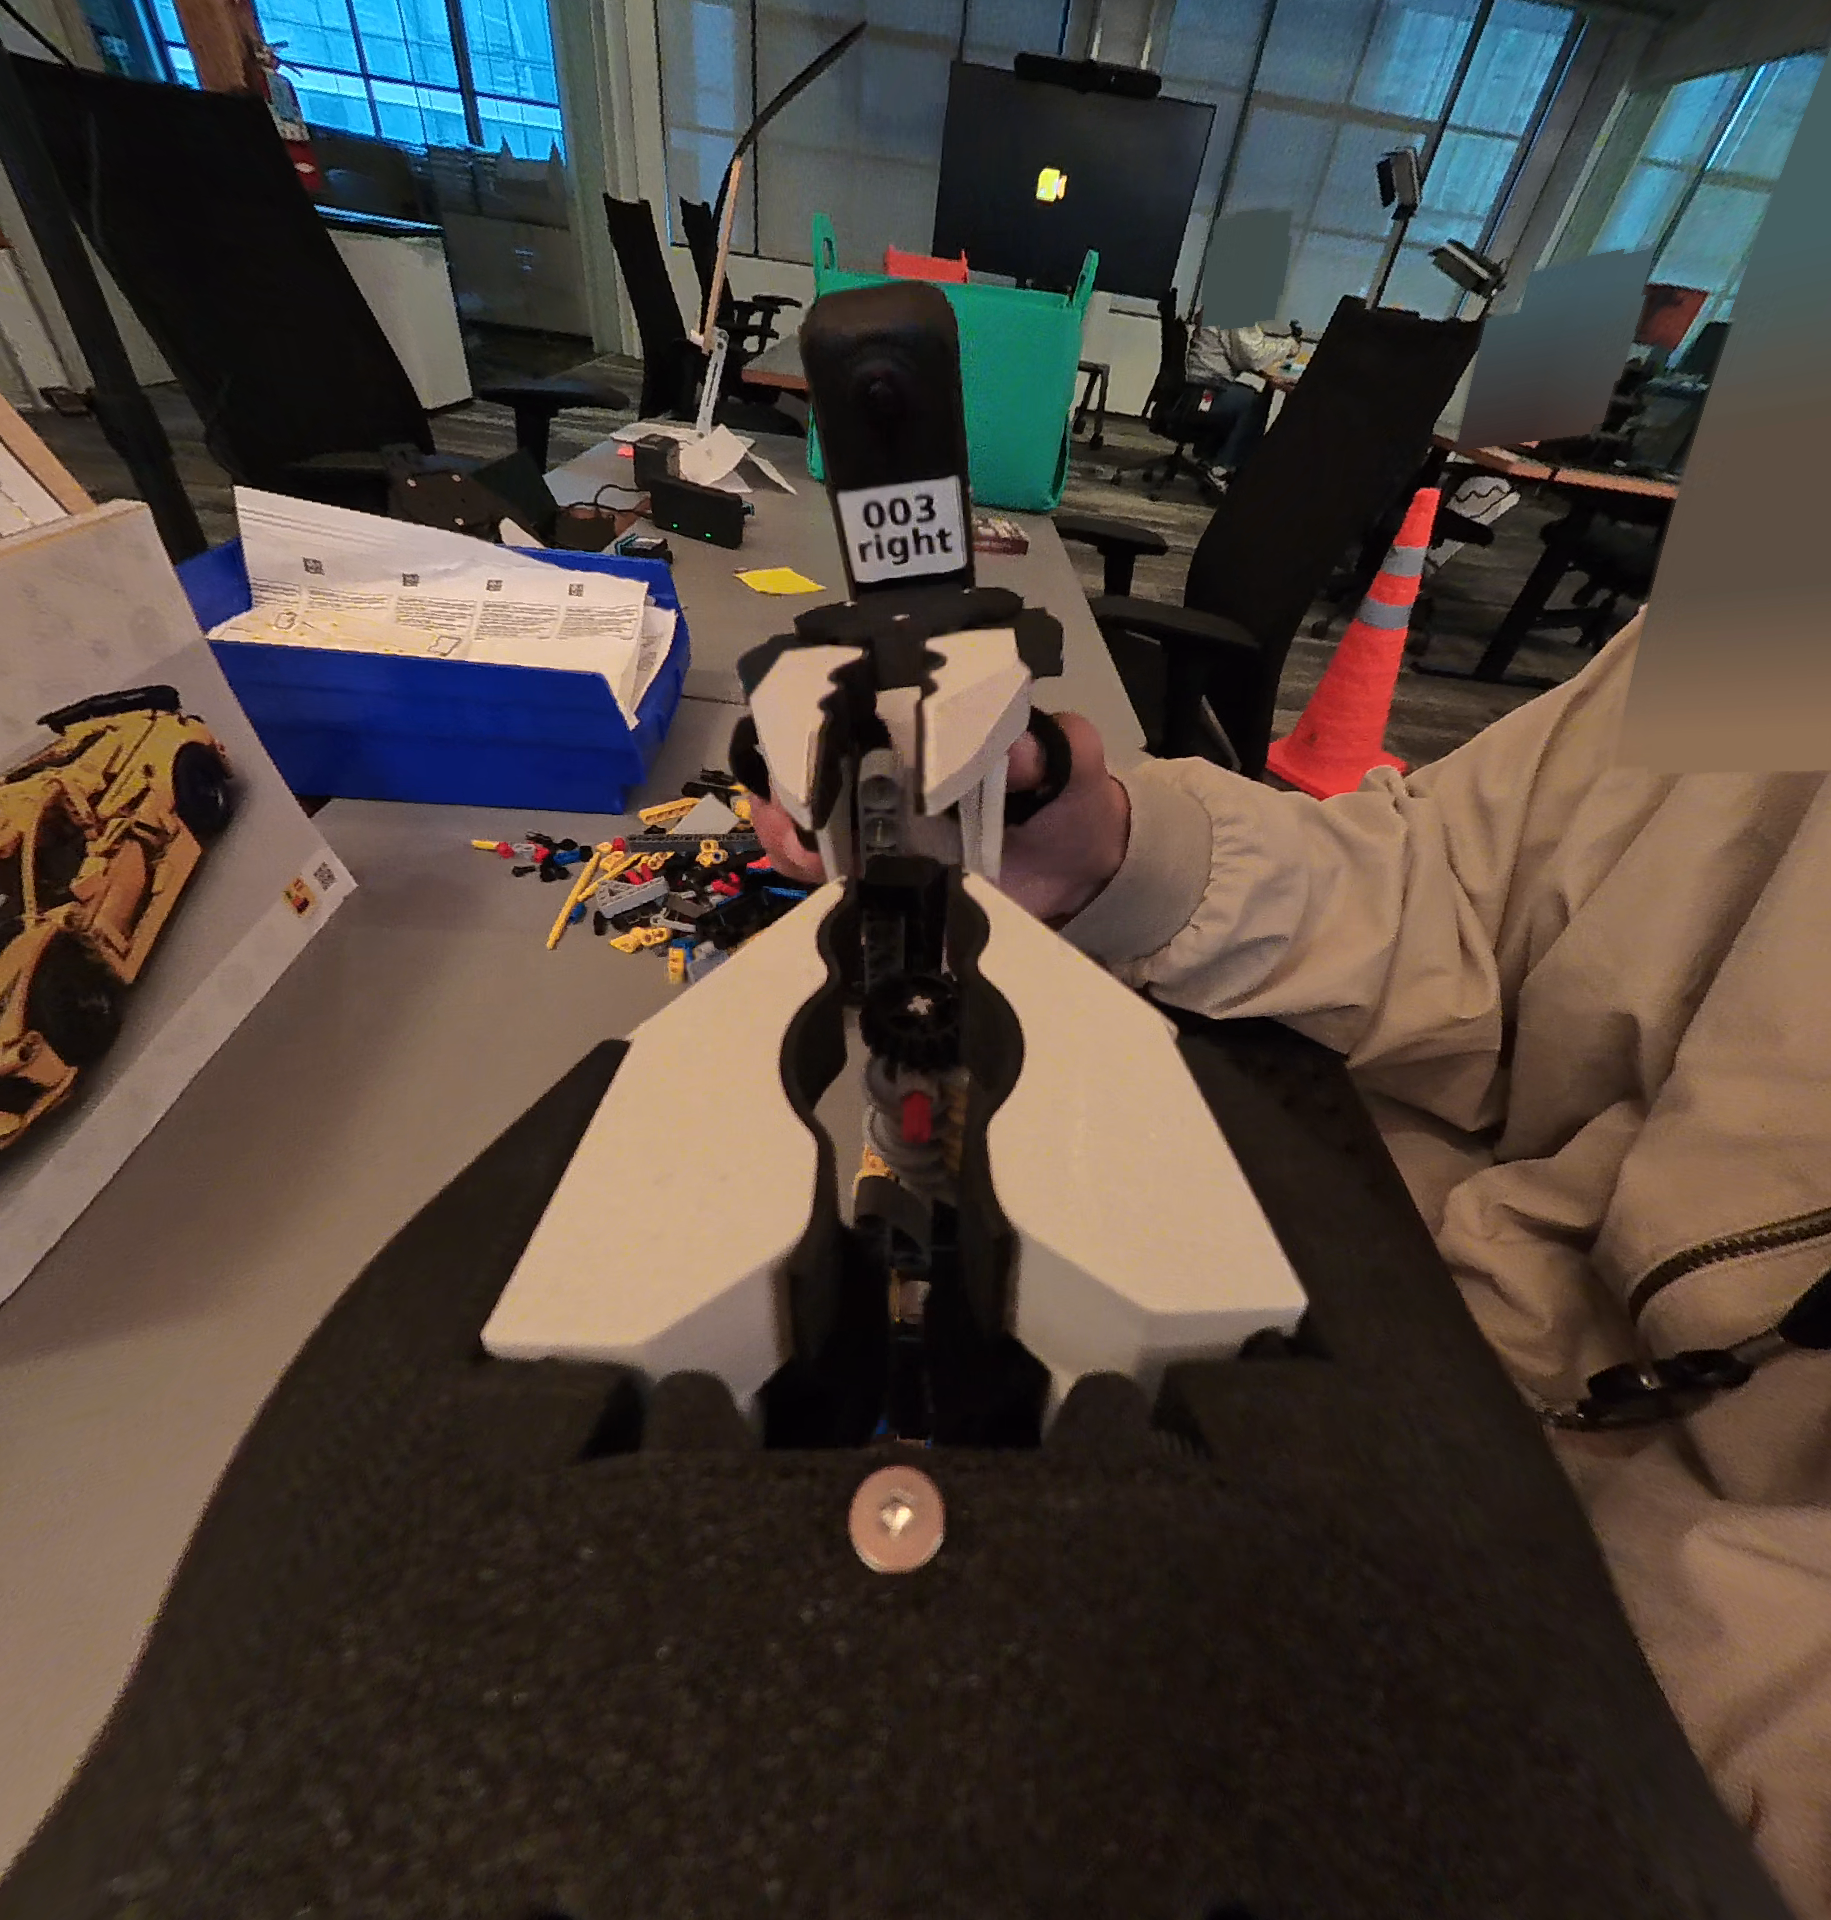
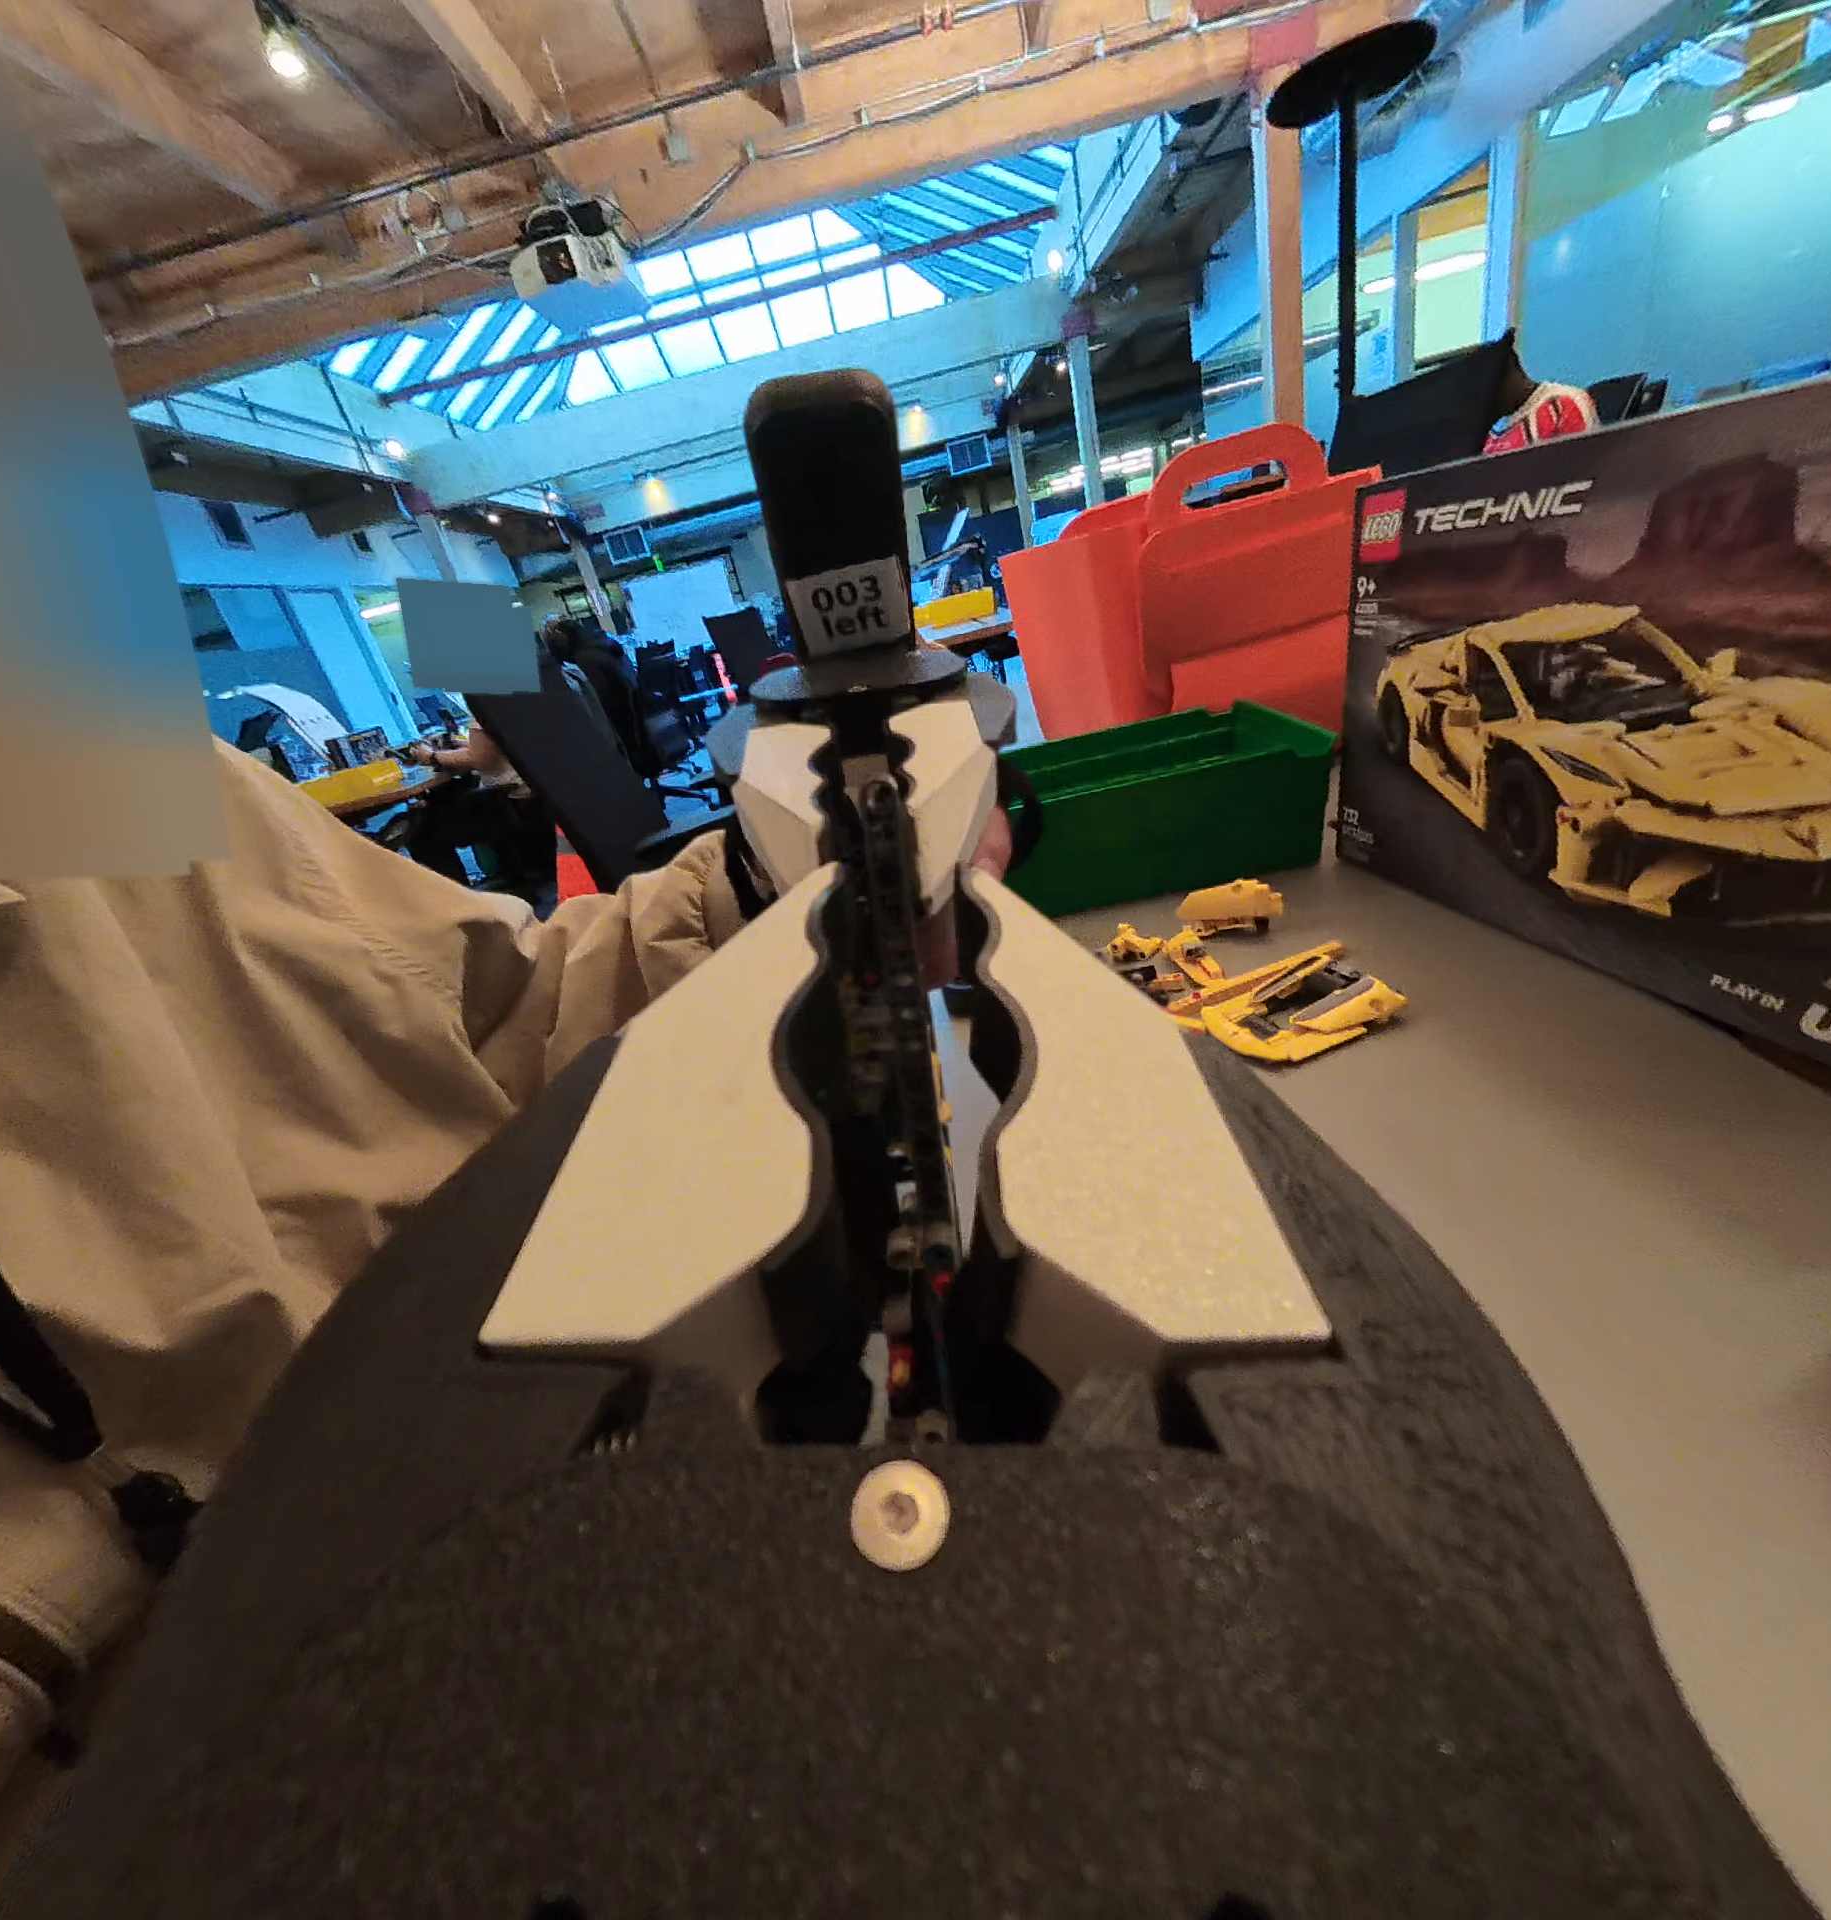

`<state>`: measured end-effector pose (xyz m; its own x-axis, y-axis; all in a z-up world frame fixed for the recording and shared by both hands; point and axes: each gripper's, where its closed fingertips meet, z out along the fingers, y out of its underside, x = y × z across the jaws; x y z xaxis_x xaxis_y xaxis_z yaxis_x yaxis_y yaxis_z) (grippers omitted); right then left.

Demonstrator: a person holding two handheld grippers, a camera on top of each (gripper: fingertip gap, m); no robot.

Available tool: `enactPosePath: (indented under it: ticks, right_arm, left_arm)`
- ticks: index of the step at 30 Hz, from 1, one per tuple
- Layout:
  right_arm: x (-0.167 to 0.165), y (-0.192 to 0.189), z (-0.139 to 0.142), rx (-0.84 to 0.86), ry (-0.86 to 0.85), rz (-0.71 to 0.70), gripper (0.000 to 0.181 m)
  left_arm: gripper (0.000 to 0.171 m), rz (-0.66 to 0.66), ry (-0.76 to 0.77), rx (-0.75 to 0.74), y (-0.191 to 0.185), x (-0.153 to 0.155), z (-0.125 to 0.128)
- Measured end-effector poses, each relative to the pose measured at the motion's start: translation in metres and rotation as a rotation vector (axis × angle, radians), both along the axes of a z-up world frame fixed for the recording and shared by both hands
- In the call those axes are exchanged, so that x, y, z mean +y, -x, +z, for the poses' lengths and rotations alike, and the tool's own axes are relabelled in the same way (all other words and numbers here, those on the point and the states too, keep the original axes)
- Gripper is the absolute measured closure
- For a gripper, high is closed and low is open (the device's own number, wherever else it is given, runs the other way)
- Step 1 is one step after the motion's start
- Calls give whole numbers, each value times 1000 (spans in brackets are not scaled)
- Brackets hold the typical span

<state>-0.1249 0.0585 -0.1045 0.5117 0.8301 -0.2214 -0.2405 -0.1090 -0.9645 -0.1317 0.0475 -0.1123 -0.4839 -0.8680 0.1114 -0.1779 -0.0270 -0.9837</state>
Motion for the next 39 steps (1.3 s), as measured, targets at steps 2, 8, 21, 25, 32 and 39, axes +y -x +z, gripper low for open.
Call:
enactPosePath:
  ticks: [2, 8, 21, 25, 32, 39]
  right_arm:
    - [2, 9, -1, -42, -18, -7, 161]
    - [0, 10, 2, -47, -27, -16, 175]
    - [-1, -10, -2, -7, 59, -8, 176]
    - [-2, -16, -1, 19, 40, -4, 176]
    - [3, -7, 1, 40, 63, 8, 175]
    - [12, -3, -8, 42, 91, -17, 167]
  left_arm:
    - [156, -5, -21, 6, -2, -4, 0]
    - [156, 29, -56, -23, -5, -4, 0]
    - [157, 60, 27, -124, 6, 12, 4]
    - [157, 39, 77, -136, 10, 13, 3]
    - [156, 31, 110, -124, 3, 7, 4]
    - [156, 72, 119, -109, -4, 11, 2]
